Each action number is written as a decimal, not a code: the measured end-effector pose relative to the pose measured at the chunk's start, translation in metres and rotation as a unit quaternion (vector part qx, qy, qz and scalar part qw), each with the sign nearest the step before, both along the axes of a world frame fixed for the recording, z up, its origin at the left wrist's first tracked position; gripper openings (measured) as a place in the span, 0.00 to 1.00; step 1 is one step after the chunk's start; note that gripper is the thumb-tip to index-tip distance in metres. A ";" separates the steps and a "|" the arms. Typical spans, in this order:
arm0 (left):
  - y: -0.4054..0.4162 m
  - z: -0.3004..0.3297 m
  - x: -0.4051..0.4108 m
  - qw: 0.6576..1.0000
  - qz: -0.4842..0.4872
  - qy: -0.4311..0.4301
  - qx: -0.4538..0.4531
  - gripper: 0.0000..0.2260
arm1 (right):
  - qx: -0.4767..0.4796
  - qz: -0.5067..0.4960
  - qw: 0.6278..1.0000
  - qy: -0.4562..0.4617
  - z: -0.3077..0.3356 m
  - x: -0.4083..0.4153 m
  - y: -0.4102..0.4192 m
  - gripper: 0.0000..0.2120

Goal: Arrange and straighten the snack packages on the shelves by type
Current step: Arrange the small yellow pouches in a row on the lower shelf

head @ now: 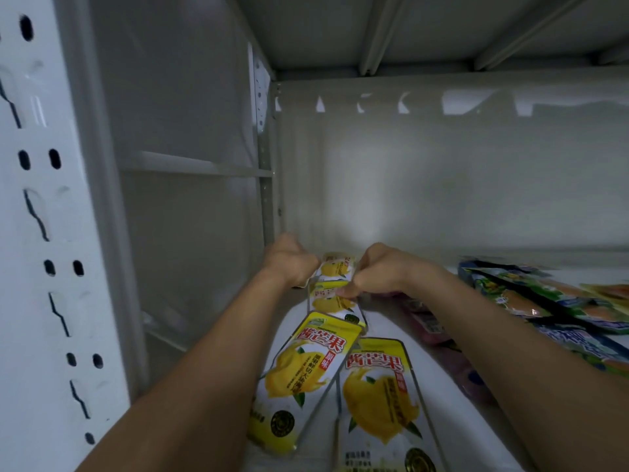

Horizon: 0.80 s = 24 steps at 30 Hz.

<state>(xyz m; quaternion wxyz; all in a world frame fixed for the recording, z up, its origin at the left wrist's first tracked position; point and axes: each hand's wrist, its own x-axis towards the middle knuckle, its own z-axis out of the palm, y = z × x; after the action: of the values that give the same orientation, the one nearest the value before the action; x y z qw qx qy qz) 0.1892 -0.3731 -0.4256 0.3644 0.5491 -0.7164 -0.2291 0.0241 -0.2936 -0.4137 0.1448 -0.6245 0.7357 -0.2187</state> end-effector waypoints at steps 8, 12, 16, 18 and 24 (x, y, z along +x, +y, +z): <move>-0.016 -0.020 -0.009 0.998 -0.018 -0.033 -0.046 0.01 | -0.093 -0.088 0.990 0.061 -0.008 0.007 -0.022 0.20; -0.014 -0.024 -0.009 0.989 -0.037 -0.124 -0.074 0.10 | -0.041 -0.105 0.980 0.162 -0.011 0.008 -0.027 0.25; -0.008 -0.025 -0.009 0.973 -0.044 -0.209 -0.090 0.17 | -0.037 -0.113 0.977 0.180 -0.019 0.004 -0.033 0.28; -0.011 -0.025 -0.010 0.968 -0.040 -0.232 -0.090 0.18 | -0.047 -0.109 0.976 0.181 -0.021 0.003 -0.036 0.29; -0.018 -0.022 -0.018 0.954 -0.036 -0.291 -0.064 0.24 | -0.043 -0.112 0.980 0.161 -0.023 -0.002 -0.047 0.27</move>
<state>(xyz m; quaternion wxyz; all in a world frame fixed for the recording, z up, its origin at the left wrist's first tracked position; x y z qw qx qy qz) 0.1713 -0.3907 -0.4473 0.1663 0.5414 -0.8237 -0.0264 0.0224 -0.3410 -0.4371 -0.0282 -0.5706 0.8047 -0.1614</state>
